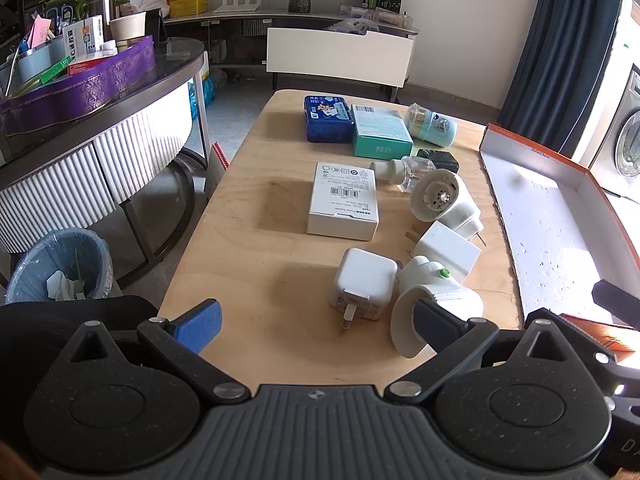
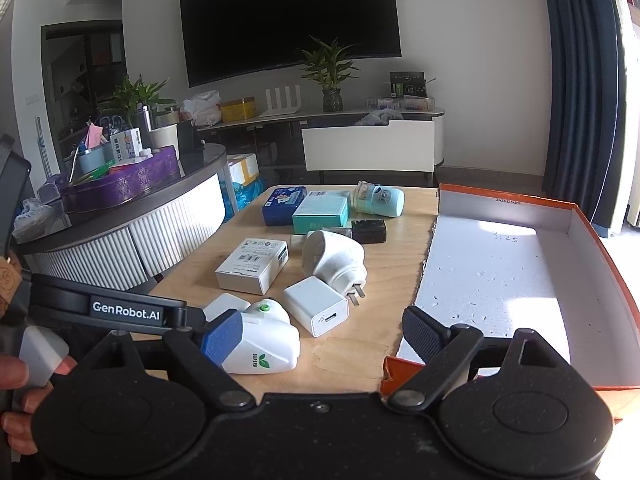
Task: Organize rigid objects
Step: 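Move left tool toward white square charger while right tool approaches white leaf-logo plug device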
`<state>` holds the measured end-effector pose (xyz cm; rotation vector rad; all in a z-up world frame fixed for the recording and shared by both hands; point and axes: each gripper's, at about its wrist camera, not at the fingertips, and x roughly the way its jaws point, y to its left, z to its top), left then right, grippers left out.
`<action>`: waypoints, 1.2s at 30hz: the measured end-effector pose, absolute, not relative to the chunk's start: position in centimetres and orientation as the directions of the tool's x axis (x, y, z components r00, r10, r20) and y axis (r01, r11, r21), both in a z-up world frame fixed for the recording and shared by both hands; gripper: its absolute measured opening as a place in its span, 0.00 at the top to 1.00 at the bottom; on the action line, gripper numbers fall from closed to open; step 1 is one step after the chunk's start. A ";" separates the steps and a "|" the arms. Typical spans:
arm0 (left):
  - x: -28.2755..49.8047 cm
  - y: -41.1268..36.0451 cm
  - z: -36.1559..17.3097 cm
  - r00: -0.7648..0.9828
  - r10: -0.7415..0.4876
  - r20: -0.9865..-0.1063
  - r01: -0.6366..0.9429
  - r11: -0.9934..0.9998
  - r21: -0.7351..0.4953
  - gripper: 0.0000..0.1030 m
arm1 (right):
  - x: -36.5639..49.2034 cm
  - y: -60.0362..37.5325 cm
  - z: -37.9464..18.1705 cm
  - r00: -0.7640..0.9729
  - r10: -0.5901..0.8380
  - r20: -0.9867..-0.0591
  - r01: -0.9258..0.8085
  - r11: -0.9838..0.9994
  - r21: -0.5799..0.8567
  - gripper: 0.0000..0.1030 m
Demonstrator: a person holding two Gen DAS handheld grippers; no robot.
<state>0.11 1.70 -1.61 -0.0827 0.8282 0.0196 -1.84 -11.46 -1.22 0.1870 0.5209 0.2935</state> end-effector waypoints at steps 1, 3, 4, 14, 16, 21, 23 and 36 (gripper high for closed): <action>0.1 1.7 -1.6 0.677 -0.016 -0.736 -0.048 0.997 -0.067 0.00 | -1.8 -11.4 -1.2 0.827 0.322 -0.462 -0.227 0.941 0.249 0.01; 0.2 1.7 -1.6 0.677 -0.016 -0.736 -0.047 0.997 -0.065 0.00 | -1.8 -11.4 -1.2 0.827 0.322 -0.461 -0.228 0.941 0.248 0.01; 0.3 1.6 -1.7 0.677 -0.015 -0.736 -0.048 0.997 -0.064 0.00 | -1.8 -11.4 -1.2 0.827 0.322 -0.462 -0.228 0.942 0.248 0.01; 0.3 1.8 -1.9 0.673 -0.014 -0.739 -0.051 0.997 -0.065 0.00 | -1.8 -11.1 -1.4 0.825 0.321 -0.465 -0.230 0.942 0.243 0.01; 0.3 1.8 -2.0 0.672 -0.014 -0.741 -0.052 0.996 -0.066 0.00 | -1.8 -11.1 -1.4 0.825 0.322 -0.464 -0.231 0.942 0.243 0.01; 0.4 1.8 -2.0 0.671 -0.014 -0.741 -0.052 0.996 -0.067 0.00 | -1.9 -11.0 -1.4 0.825 0.324 -0.464 -0.232 0.942 0.244 0.01; 0.4 1.8 -2.0 0.671 -0.014 -0.741 -0.053 0.996 -0.066 0.00 | -1.9 -11.0 -1.5 0.824 0.324 -0.464 -0.232 0.941 0.246 0.01; 0.5 2.0 -2.4 0.666 -0.016 -0.746 -0.054 0.996 -0.069 0.00 | -1.9 -10.7 -1.6 0.820 0.328 -0.468 -0.237 0.940 0.244 0.01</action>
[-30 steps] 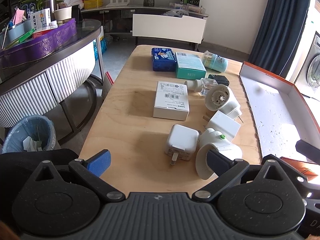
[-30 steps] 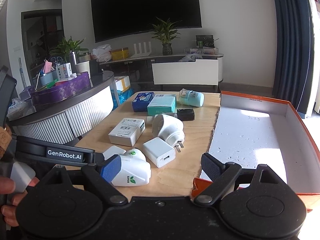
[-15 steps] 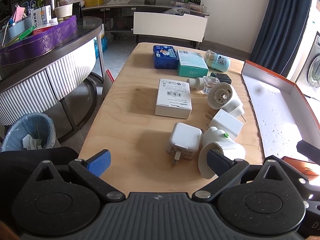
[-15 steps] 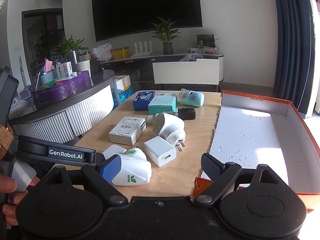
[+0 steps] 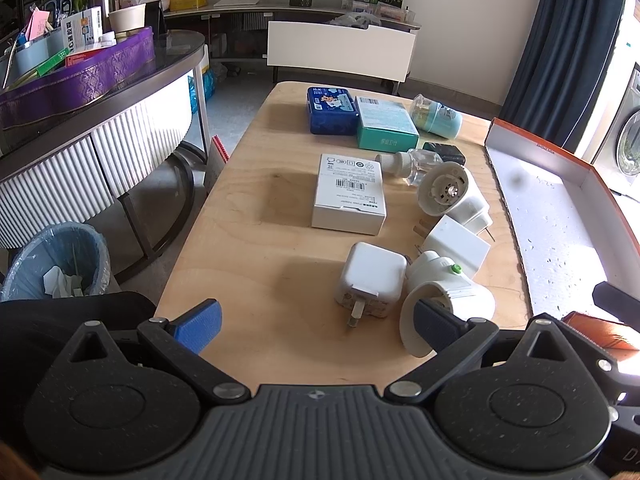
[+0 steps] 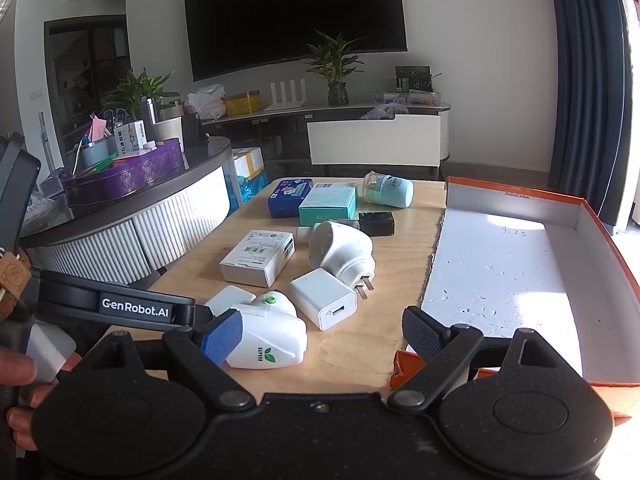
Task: Organize rigid objects
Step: 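Move left tool toward white square charger while right tool approaches white leaf-logo plug device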
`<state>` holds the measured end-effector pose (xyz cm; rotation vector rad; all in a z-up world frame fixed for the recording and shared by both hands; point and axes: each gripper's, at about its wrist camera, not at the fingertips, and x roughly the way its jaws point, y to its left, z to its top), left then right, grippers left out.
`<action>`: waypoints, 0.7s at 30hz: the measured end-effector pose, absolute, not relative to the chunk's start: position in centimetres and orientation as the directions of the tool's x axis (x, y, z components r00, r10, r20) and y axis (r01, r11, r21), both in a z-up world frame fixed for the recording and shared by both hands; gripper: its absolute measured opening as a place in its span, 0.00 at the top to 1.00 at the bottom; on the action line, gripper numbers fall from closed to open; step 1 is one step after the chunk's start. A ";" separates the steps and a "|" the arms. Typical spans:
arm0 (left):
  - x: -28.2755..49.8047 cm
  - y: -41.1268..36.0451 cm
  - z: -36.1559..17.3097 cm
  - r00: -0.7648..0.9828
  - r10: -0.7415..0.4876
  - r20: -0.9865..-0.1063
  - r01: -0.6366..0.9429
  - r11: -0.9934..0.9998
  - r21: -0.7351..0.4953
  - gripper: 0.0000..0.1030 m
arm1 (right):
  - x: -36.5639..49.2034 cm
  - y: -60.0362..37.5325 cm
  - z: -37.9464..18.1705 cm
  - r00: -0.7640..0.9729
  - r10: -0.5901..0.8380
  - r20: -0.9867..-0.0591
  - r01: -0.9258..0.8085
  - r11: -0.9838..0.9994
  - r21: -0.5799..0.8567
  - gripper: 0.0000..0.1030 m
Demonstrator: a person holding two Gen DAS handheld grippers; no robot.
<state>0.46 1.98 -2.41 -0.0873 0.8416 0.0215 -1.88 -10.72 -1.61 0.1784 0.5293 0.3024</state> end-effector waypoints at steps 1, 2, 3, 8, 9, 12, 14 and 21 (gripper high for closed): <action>0.5 2.0 -2.4 0.666 -0.016 -0.746 -0.054 0.996 -0.069 0.00 | -1.9 -10.7 -1.6 0.820 0.328 -0.469 -0.237 0.940 0.244 0.01; 0.5 2.0 -2.4 0.666 -0.016 -0.746 -0.054 0.996 -0.069 0.00 | -1.9 -10.7 -1.6 0.820 0.327 -0.469 -0.236 0.941 0.244 0.01; 0.5 2.0 -2.4 0.665 -0.016 -0.746 -0.053 0.996 -0.069 0.00 | -1.9 -10.7 -1.6 0.820 0.327 -0.469 -0.235 0.941 0.245 0.01; 0.7 2.1 -2.6 0.662 -0.017 -0.749 -0.056 0.996 -0.072 0.00 | -1.9 -10.7 -1.7 0.820 0.327 -0.470 -0.236 0.941 0.244 0.01; 0.8 2.1 -2.7 0.661 -0.017 -0.750 -0.057 0.996 -0.072 0.00 | -1.9 -10.6 -1.7 0.819 0.328 -0.471 -0.236 0.940 0.244 0.01; 0.9 2.1 -2.8 0.660 -0.019 -0.751 -0.055 0.996 -0.073 0.00 | -1.8 -10.6 -1.8 0.818 0.329 -0.471 -0.237 0.940 0.245 0.01; 1.1 2.1 -3.0 0.659 -0.023 -0.752 -0.049 0.996 -0.074 0.00 | -1.8 -10.6 -1.9 0.817 0.332 -0.472 -0.239 0.939 0.247 0.01; 2.5 2.5 -3.8 0.666 -0.055 -0.744 -0.010 0.997 -0.082 0.00 | -1.6 -10.6 -2.2 0.820 0.327 -0.469 -0.238 0.941 0.241 0.01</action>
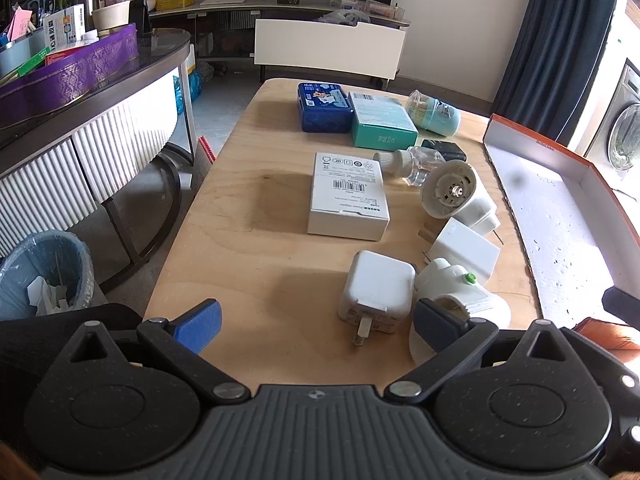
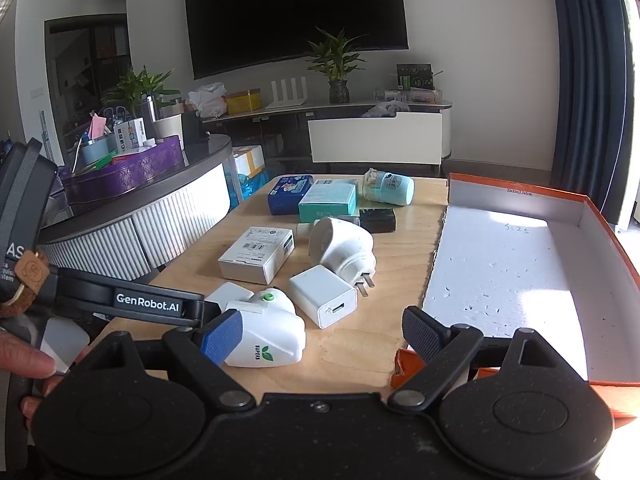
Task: Organize rigid objects
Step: 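Grasp white square charger with left gripper while right gripper grasps white leaf-logo plug device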
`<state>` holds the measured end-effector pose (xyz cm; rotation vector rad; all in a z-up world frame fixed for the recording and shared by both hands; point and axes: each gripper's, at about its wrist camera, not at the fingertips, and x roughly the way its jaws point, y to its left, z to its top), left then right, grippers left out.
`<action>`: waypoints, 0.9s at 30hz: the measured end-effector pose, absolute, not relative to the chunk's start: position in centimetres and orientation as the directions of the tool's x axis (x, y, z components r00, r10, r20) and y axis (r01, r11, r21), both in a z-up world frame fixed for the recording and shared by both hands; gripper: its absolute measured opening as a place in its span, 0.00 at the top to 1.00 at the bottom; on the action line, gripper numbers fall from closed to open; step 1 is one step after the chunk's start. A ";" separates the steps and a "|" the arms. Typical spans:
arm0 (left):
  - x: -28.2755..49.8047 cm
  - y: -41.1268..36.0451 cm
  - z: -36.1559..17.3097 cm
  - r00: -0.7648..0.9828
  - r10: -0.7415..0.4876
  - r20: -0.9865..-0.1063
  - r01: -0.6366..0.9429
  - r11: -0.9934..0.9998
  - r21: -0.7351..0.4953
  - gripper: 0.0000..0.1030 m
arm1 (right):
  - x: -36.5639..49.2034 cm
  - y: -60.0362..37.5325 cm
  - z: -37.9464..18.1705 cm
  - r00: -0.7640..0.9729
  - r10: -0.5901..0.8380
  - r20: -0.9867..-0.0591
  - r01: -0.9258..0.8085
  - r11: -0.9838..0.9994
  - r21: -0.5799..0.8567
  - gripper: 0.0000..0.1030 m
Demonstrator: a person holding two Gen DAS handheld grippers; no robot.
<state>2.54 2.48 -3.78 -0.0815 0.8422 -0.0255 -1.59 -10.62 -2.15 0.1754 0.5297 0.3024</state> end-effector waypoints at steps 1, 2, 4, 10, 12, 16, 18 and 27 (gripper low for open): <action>2.8 2.4 -4.0 0.660 -0.063 -0.748 -0.003 0.996 -0.086 0.00 | -1.6 -10.6 -2.2 0.819 0.329 -0.470 -0.238 0.941 0.242 0.01; 3.0 2.1 -4.2 0.660 -0.071 -0.748 0.007 0.996 -0.088 0.00 | -1.6 -10.6 -2.1 0.819 0.328 -0.471 -0.237 0.941 0.242 0.01; 3.4 1.4 -4.6 0.655 -0.107 -0.748 0.052 0.994 -0.096 0.00 | -1.5 -10.7 -2.2 0.819 0.327 -0.472 -0.236 0.941 0.242 0.01; 4.0 0.9 -5.5 0.668 -0.139 -0.731 0.099 0.990 -0.098 0.00 | -1.0 -11.3 -2.7 0.821 0.310 -0.480 -0.217 0.946 0.241 0.01; 4.1 1.7 -5.4 0.668 -0.144 -0.730 0.082 0.989 -0.120 0.00 | -0.9 -11.3 -2.9 0.818 0.322 -0.478 -0.229 0.943 0.243 0.01; 3.4 3.0 -4.8 0.680 -0.213 -0.702 0.109 0.976 -0.191 0.00 | -0.9 -11.0 -2.9 0.818 0.331 -0.470 -0.255 0.942 0.219 0.01; 3.4 3.4 -4.8 0.696 -0.192 -0.692 0.079 0.978 -0.192 0.00 | -0.9 -10.8 -2.9 0.818 0.343 -0.463 -0.268 0.938 0.221 0.01; 4.6 2.9 -6.0 0.699 -0.092 -0.709 0.066 0.996 -0.064 0.01 | -0.6 -9.9 -3.0 0.809 0.358 -0.466 -0.298 0.933 0.200 0.01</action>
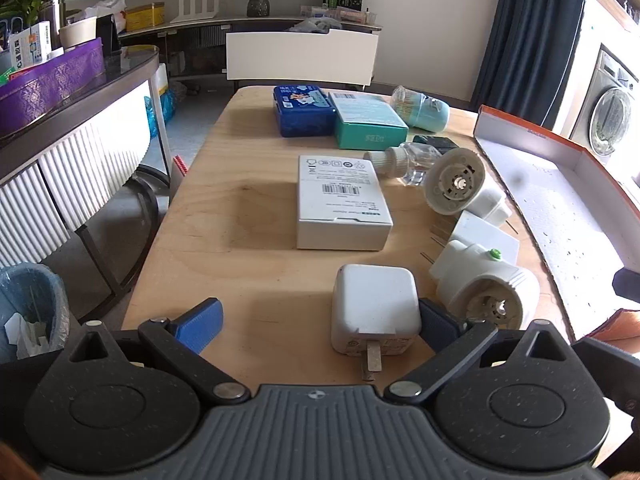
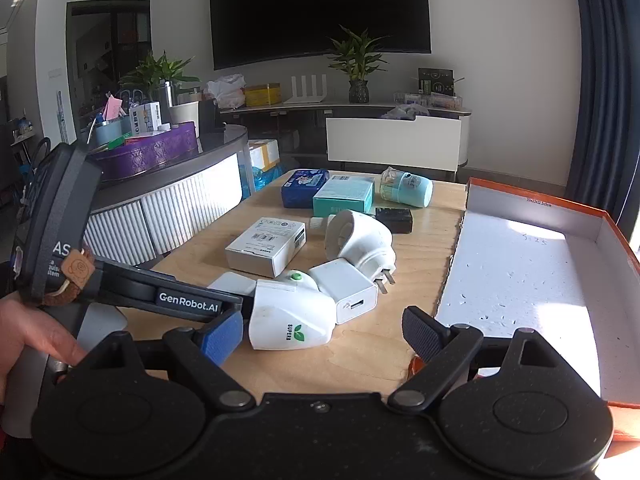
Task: Organize rigid objects
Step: 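Grasp white square charger with left gripper while right gripper grasps white leaf-logo plug device, then carry the charger in left gripper and plug device in right gripper over the orange-rimmed tray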
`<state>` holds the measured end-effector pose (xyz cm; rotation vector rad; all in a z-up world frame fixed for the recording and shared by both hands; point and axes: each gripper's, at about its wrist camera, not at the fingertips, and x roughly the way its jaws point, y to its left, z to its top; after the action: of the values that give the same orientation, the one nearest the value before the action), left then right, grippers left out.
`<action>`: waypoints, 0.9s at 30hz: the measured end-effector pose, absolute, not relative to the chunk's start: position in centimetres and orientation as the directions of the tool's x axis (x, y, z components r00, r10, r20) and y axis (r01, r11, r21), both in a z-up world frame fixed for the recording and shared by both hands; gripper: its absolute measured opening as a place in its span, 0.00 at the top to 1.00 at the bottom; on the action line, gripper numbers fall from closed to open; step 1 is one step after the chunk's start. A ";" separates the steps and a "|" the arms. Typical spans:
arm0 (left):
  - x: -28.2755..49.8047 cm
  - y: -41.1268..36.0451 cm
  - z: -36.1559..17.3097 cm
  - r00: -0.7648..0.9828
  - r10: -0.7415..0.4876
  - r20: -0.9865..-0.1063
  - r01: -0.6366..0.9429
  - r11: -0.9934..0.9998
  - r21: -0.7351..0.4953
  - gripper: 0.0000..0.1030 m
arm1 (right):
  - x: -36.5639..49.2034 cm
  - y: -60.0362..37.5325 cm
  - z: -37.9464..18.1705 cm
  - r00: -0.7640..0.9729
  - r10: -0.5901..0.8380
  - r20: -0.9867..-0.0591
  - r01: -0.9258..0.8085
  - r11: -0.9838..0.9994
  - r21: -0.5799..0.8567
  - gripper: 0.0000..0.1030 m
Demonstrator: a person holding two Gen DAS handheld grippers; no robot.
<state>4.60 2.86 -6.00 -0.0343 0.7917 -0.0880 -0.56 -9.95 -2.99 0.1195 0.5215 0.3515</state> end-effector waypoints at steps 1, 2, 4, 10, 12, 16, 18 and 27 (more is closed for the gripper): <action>4.8 3.1 -6.0 0.701 -0.093 -0.707 0.057 0.996 -0.074 0.01 | -0.4 -10.0 -3.0 0.807 0.360 -0.468 -0.298 0.933 0.204 0.01; 5.0 3.2 -5.9 0.702 -0.102 -0.704 0.061 0.995 -0.083 0.02 | -0.2 -9.8 -3.1 0.803 0.364 -0.472 -0.299 0.931 0.209 0.01; 5.1 2.9 -6.0 0.711 -0.108 -0.695 0.079 0.994 -0.073 0.10 | 0.2 -9.6 -3.2 0.798 0.366 -0.479 -0.303 0.931 0.205 0.01; 4.2 1.0 -6.3 0.755 -0.119 -0.645 0.179 0.983 0.028 0.59 | 1.2 -8.5 -3.6 0.783 0.377 -0.495 -0.325 0.926 0.191 0.01; 3.9 1.3 -6.3 0.757 -0.122 -0.642 0.177 0.984 0.022 0.59 | 1.4 -8.3 -3.8 0.774 0.382 -0.504 -0.331 0.924 0.192 0.01; 3.6 2.7 -5.7 0.770 -0.104 -0.630 0.121 0.993 -0.016 0.59 | 2.1 -7.5 -4.2 0.756 0.405 -0.514 -0.358 0.914 0.193 0.01; 3.5 3.5 -5.2 0.785 -0.080 -0.615 0.079 0.996 -0.028 0.59 | 2.7 -6.9 -4.5 0.744 0.414 -0.524 -0.370 0.909 0.193 0.01; 3.7 4.7 -4.7 0.784 -0.104 -0.612 0.047 0.993 -0.109 0.59 | 6.3 -5.4 -5.9 0.684 0.438 -0.583 -0.351 0.899 0.263 0.06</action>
<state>3.66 4.72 -4.73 -0.0895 0.6646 -0.0818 6.34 -5.37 -5.89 0.1336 0.6868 0.4438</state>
